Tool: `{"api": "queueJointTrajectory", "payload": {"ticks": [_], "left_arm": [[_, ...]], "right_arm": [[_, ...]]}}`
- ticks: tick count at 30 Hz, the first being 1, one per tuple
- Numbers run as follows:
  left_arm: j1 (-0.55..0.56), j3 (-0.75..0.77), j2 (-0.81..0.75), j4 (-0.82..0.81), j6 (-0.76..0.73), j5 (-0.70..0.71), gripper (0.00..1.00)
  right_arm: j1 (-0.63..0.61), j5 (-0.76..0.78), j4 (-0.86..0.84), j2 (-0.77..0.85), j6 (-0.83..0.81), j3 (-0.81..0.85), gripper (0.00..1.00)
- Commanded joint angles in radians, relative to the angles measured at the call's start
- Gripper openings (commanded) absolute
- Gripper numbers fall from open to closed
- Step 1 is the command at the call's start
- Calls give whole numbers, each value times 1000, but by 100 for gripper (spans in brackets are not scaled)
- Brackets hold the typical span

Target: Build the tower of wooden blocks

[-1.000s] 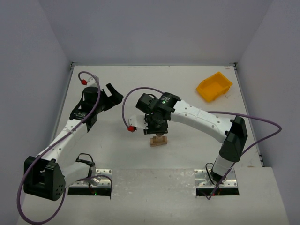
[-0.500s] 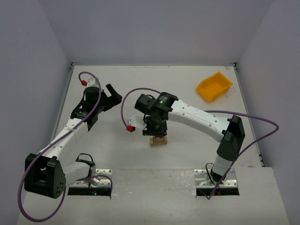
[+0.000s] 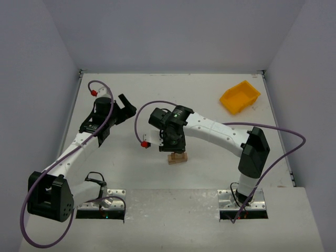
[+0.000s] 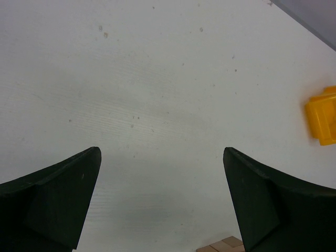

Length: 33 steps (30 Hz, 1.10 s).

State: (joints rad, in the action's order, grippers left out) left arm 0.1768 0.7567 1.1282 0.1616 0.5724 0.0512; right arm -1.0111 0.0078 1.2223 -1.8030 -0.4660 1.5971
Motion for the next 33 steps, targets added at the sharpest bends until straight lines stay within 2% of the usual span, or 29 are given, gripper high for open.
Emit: {"api": "queueJointTrajectory", "payload": {"ticks": [1,24,33], "left_arm": [[-5,16,-2,-33,-9,10,100],[-7,10,-7,-30,-11,7,100],[-7,6,-8,-36,-6,9,100]], "right_arm": [[-2,27,-29,-6,9,-5,2],[-1,50,-53,-19,10,-25,4],[-1,47,-57,-13,8,-31,8]]}}
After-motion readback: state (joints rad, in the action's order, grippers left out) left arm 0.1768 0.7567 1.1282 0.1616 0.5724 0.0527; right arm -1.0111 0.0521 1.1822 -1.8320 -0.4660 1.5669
